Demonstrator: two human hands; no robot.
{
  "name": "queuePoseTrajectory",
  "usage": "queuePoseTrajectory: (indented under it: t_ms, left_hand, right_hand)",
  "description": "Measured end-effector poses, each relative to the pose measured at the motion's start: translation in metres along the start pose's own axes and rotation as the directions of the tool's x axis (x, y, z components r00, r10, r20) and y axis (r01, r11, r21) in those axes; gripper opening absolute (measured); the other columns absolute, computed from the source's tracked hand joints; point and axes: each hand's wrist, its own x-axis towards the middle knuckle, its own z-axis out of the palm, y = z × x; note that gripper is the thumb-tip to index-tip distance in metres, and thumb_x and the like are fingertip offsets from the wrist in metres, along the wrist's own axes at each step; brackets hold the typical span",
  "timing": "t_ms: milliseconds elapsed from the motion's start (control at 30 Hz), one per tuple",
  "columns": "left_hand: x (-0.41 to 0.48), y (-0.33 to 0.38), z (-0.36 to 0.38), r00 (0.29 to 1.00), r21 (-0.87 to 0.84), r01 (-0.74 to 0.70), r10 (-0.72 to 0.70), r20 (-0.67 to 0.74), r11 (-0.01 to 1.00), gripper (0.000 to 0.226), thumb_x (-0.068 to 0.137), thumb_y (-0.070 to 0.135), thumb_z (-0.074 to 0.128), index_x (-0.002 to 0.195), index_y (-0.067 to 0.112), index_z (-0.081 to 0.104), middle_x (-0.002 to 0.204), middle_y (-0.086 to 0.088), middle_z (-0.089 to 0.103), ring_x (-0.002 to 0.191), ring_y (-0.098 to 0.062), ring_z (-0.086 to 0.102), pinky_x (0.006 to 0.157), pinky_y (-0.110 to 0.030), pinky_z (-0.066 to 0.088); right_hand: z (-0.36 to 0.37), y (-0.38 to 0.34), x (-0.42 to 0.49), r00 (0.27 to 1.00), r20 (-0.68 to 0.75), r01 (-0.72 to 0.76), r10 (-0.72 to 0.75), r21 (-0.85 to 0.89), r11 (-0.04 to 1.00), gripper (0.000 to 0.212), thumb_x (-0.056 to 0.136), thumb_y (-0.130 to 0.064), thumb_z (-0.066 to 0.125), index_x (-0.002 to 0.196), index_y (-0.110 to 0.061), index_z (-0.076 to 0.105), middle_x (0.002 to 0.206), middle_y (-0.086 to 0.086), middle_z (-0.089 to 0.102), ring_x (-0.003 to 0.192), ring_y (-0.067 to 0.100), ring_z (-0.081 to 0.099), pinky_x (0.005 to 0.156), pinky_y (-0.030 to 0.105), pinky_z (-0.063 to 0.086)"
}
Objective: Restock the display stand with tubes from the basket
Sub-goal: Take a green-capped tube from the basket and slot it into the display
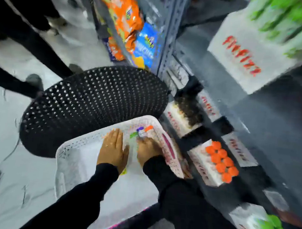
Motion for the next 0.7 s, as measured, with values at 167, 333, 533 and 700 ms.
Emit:
queuePoseTrajectory:
  t_ms: [167, 333, 533, 700]
  left_hand:
    - [-0.008, -0.015, 0.039, 0.977, 0.014, 0.12, -0.121, 0.176, 0.993, 0.057, 0.082, 0.028, 0.034, 0.113, -0.016, 0.055, 0.117, -0.033, 0.057, 0.105, -0.047, 0.056, 0.085, -0.054, 0.047]
    - [-0.028, -0.029, 0.064, 0.983, 0.093, 0.097, -0.111, 0.149, 0.991, 0.058, 0.087, 0.028, 0.027, 0.124, -0.011, 0.049, 0.133, -0.027, 0.047, 0.122, -0.042, 0.045, 0.103, -0.045, 0.022]
    - [-0.032, -0.029, 0.067, 0.971, 0.12, 0.113, -0.135, 0.195, 0.986, 0.074, 0.095, 0.039, -0.004, 0.133, -0.009, 0.037, 0.143, -0.025, 0.035, 0.132, -0.04, 0.031, 0.111, -0.044, 0.01]
    - [-0.034, -0.031, 0.069, 0.97, 0.127, 0.112, -0.136, 0.199, 0.986, 0.068, 0.096, 0.039, 0.006, 0.136, -0.008, 0.033, 0.146, -0.023, 0.03, 0.135, -0.037, 0.025, 0.112, -0.043, 0.008]
  right_hand:
    - [0.013, -0.019, 0.042, 0.963, 0.219, -0.138, 0.156, -0.095, 0.986, 0.047, 0.095, -0.002, 0.02, 0.139, 0.001, 0.036, 0.132, 0.024, 0.051, 0.124, 0.035, 0.048, 0.095, 0.043, 0.045]
    - [0.038, -0.027, 0.054, 0.945, 0.233, -0.182, 0.228, -0.204, 0.962, 0.044, 0.061, -0.011, 0.029, 0.05, -0.005, 0.072, 0.041, 0.009, 0.064, 0.04, 0.021, 0.065, 0.034, 0.017, 0.046]
    - [0.021, -0.041, 0.055, 0.95, 0.246, -0.129, 0.194, -0.255, 0.958, 0.018, 0.048, -0.018, 0.072, 0.043, -0.001, 0.069, 0.039, 0.009, 0.064, 0.035, 0.017, 0.065, 0.035, 0.014, 0.047]
    - [0.029, -0.033, 0.057, 0.944, 0.31, -0.056, 0.109, -0.175, 0.983, 0.03, 0.1, -0.004, 0.033, 0.112, 0.006, 0.058, 0.115, 0.019, 0.066, 0.109, 0.035, 0.062, 0.088, 0.038, 0.052]
